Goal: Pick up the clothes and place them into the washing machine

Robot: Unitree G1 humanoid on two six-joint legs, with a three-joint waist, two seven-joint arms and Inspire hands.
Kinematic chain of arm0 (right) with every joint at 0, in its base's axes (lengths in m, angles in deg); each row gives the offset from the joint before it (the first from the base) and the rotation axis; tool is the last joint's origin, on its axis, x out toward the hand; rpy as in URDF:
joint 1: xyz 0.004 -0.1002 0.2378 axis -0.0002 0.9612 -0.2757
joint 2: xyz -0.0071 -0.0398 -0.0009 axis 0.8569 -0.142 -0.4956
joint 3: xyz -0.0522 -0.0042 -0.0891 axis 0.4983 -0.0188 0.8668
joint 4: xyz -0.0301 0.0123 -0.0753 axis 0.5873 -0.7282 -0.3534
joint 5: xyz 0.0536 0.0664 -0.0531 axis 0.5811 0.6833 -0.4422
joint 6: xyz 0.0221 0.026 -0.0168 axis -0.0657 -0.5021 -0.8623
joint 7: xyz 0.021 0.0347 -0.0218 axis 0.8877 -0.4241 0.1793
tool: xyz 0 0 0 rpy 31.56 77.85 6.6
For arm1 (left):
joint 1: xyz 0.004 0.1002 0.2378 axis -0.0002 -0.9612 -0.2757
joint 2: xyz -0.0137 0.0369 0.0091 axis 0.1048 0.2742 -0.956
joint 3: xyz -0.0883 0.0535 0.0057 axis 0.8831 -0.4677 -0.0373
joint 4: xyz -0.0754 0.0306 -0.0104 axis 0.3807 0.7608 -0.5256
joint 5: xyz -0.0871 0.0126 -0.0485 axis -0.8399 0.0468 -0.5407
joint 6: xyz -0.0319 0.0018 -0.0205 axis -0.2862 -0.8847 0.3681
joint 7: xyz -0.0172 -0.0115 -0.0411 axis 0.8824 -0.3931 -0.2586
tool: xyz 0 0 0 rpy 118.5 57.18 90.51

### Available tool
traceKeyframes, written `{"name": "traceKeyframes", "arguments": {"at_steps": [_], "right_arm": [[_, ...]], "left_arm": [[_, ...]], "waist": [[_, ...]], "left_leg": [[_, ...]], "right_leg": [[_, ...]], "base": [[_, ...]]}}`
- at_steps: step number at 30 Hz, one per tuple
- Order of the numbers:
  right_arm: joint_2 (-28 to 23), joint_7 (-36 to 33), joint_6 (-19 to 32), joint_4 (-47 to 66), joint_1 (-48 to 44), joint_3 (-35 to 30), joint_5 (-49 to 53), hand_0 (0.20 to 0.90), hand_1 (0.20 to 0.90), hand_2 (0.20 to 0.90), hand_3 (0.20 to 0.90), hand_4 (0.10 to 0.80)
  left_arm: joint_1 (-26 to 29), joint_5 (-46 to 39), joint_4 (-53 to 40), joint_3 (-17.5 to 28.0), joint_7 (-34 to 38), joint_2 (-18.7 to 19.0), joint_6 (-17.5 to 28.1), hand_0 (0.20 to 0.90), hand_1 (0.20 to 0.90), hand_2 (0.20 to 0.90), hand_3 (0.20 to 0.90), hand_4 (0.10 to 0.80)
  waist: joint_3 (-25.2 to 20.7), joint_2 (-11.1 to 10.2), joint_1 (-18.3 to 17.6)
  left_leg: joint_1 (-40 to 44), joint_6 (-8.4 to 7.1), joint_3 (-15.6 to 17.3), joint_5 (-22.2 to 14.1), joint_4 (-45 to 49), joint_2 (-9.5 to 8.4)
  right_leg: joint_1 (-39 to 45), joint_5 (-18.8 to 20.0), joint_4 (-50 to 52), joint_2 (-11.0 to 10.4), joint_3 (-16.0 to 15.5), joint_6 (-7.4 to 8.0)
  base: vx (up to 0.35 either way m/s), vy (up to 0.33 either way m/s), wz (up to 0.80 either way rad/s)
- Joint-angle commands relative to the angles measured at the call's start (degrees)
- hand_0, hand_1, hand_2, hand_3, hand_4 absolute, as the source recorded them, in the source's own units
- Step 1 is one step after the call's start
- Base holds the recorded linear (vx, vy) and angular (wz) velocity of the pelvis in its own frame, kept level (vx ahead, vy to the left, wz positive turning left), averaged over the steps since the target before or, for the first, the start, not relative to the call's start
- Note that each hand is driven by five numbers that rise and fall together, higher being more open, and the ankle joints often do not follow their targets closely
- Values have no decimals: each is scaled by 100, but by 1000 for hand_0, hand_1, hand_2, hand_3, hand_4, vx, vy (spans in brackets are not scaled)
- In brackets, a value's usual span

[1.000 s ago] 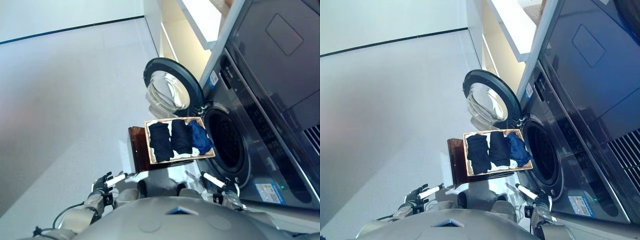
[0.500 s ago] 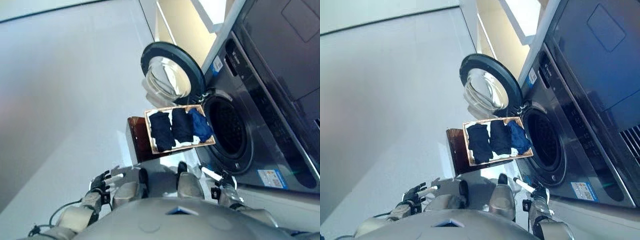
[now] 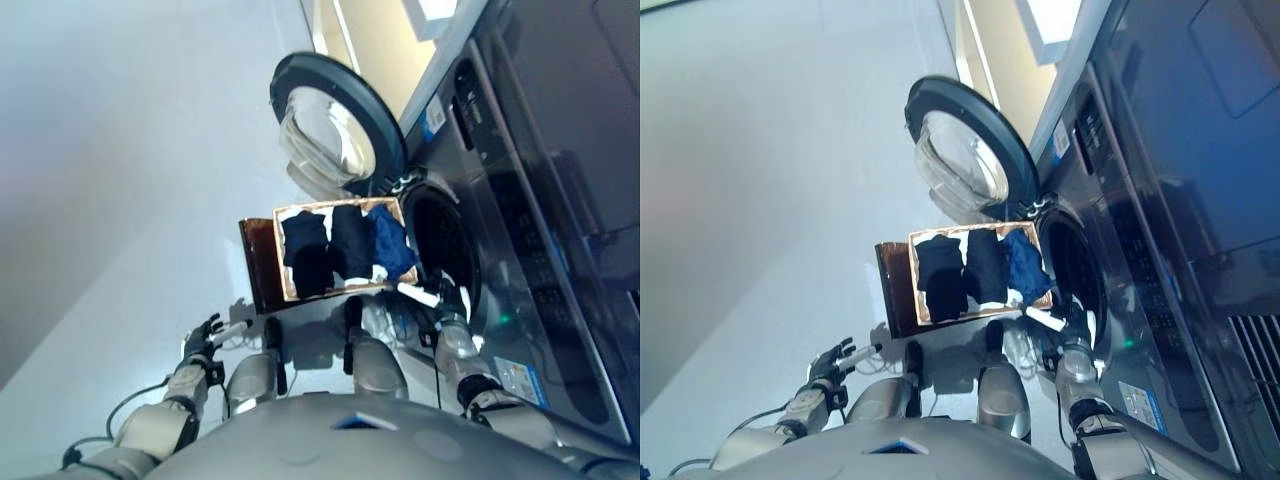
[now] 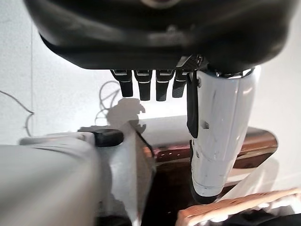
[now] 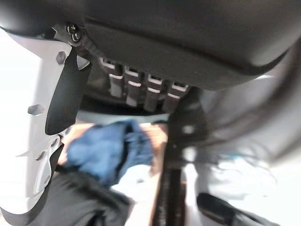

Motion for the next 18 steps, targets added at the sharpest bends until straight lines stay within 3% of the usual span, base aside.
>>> {"name": "traceKeyframes", "arguments": {"at_steps": [1, 6, 11, 18], "right_arm": [[-363, -348, 378, 456, -576, 152, -340, 900, 900, 900, 900, 800], [-525, -529, 213, 47, -1104, 422, -763, 900, 900, 900, 900, 800], [-789, -687, -63, -1315, -2081, 641, -1000, 900, 900, 900, 900, 800], [-1071, -930, -268, -1706, -2556, 744, -1349, 900, 900, 900, 900, 800]], "left_arm": [[226, -277, -75, -79, 244, 213, 276, 900, 900, 900, 900, 800], [344, -230, -107, -215, 309, 130, 245, 900, 900, 900, 900, 800], [523, -165, -114, -324, 338, 21, 186, 900, 900, 900, 900, 800], [510, -172, -315, -465, 349, -85, 173, 900, 900, 900, 900, 800]], "waist": [[281, -83, 88], [322, 11, 169], [466, 178, 331], [580, 336, 408]], "left_leg": [[-148, -201, -70, -93, 128, -13], [-263, -221, -103, -53, 73, -46], [-524, -244, -128, -65, 204, -141], [-729, -268, -124, -56, 324, -181]], "right_leg": [[-290, -348, 675, -347, 111, 255], [-407, -306, 677, -425, 77, 276], [-565, -239, 720, -530, 53, 267], [-720, -218, 739, -544, 55, 250]], "base": [[-44, -12, 8], [-6, 7, 10], [-11, -1, 13], [-4, -1, 7]]}}
